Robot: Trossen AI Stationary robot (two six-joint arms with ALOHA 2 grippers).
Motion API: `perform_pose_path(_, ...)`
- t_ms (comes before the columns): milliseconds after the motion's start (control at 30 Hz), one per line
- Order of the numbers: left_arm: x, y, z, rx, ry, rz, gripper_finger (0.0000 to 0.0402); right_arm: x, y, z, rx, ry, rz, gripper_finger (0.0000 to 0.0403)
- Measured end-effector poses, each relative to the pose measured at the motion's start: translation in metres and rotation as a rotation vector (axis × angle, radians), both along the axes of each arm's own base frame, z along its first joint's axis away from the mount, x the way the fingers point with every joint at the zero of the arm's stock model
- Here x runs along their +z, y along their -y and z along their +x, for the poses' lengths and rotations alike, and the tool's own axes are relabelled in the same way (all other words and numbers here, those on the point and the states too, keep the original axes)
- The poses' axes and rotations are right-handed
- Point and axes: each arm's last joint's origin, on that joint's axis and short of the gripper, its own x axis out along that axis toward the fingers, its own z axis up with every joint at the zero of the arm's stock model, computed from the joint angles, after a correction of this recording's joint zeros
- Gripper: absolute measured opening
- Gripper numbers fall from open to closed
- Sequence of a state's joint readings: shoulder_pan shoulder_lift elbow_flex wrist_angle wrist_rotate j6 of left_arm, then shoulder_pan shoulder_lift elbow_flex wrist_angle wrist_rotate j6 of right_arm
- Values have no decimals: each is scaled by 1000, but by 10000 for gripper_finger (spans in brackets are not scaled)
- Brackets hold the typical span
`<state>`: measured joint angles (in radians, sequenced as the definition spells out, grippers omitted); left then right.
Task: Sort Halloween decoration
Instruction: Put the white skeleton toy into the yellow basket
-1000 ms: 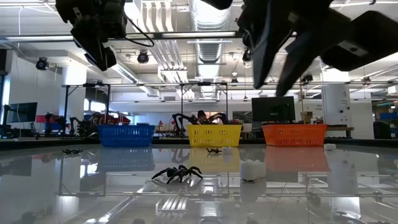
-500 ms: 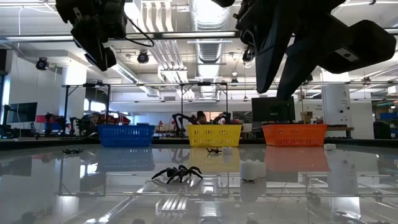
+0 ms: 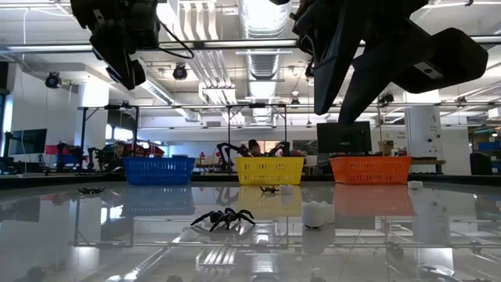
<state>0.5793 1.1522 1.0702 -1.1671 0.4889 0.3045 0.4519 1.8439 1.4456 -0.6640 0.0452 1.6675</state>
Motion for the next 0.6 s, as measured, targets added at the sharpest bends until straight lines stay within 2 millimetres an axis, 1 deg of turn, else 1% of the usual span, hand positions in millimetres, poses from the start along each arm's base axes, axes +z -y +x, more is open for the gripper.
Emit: perform_pose_path(600, 0, 0, 0, 3, -1, -2, 111, 1, 0, 0, -40, 0, 21, 82)
